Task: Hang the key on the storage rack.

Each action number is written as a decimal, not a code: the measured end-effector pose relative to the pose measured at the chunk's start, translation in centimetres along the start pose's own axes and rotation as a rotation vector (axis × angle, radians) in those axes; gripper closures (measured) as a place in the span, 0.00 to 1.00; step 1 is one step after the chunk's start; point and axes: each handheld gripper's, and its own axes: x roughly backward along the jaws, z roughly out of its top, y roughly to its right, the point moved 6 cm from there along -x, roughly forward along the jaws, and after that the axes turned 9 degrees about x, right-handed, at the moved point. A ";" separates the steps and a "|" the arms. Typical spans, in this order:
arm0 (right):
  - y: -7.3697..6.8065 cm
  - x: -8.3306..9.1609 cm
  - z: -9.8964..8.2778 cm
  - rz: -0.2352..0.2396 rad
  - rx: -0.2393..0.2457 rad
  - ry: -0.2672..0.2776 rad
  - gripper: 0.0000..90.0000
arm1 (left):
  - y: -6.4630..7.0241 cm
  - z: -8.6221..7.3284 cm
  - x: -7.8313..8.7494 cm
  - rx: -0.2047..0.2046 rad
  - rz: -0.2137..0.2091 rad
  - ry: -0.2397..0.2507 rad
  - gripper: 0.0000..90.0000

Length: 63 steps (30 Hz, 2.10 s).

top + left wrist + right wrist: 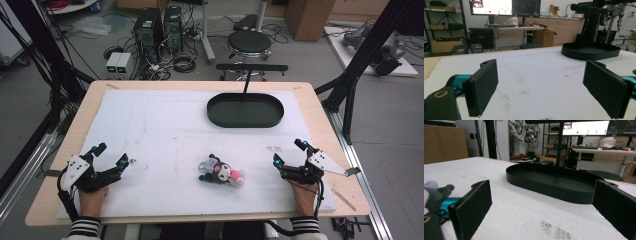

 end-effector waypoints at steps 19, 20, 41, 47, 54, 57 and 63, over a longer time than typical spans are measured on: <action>-0.2 -0.1 0.0 0.005 0.021 -0.013 0.02 | 0.0 0.0 0.0 -0.001 0.002 -0.001 0.15; -0.1 -0.2 0.0 0.008 0.006 -0.016 0.02 | 0.0 0.0 0.0 -0.006 0.000 -0.004 0.15; -3.3 -1.4 4.9 0.322 0.105 -0.184 0.02 | 0.0 0.0 0.0 0.001 0.001 -0.004 0.15; -5.4 -2.6 6.4 0.440 0.171 -0.263 0.02 | 0.0 0.0 0.0 -0.003 0.001 -0.007 0.15; -7.9 -3.7 7.2 0.540 0.239 -0.359 0.02 | 0.0 0.0 0.0 -0.003 0.001 -0.007 0.15; -8.6 -3.9 7.1 0.576 0.257 -0.389 0.02 | 0.0 0.0 0.0 -0.003 0.001 -0.008 0.15; -10.2 -4.7 6.5 0.649 0.327 -0.469 0.02 | 0.0 0.0 0.0 -0.004 0.002 -0.009 0.15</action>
